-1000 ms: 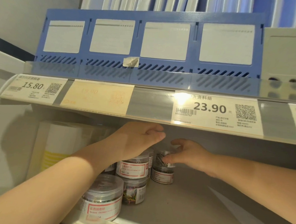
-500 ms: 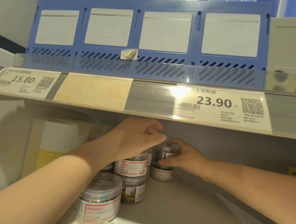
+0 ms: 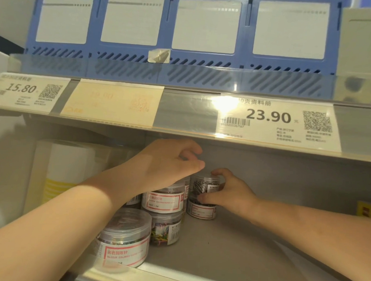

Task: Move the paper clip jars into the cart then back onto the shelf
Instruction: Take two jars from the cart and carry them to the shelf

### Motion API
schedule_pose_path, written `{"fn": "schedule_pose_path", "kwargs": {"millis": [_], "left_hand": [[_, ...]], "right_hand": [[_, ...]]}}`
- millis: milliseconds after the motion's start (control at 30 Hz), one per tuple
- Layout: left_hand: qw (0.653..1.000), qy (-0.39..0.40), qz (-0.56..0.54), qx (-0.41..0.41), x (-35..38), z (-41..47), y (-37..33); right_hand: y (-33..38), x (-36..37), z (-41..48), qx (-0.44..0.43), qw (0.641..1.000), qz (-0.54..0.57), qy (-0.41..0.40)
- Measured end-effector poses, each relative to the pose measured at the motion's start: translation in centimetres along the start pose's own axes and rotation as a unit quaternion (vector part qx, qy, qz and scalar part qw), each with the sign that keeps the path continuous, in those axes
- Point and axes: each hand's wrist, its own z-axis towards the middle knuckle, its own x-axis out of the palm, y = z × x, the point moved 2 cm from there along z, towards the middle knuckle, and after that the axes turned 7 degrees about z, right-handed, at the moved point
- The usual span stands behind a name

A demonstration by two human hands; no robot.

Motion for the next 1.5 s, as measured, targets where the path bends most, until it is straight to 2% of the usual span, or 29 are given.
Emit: {"fn": "schedule_pose_path", "kwargs": {"millis": [200,667,1300,1500], "left_hand": [[1.000,-0.002,0.002,0.004,0.0,-0.1,0.0],[1.000,-0.002,0.012,0.004,0.0,-0.1,-0.1],[1.000,0.008,0.029,0.009,0.1,-0.1,0.0],[0.999,0.015,0.045,0.021,0.3,-0.3,-0.1]], "right_hand": [[0.1,-0.1,-0.2,0.000,1.000,0.012,-0.002],[-0.5,0.5,-0.2,0.023,0.993,0.116,0.020],[-0.7,0.4,-0.4,0.021,0.995,0.102,0.014],[1.0,-0.9,-0.8,0.035,0.999,0.017,0.035]]}}
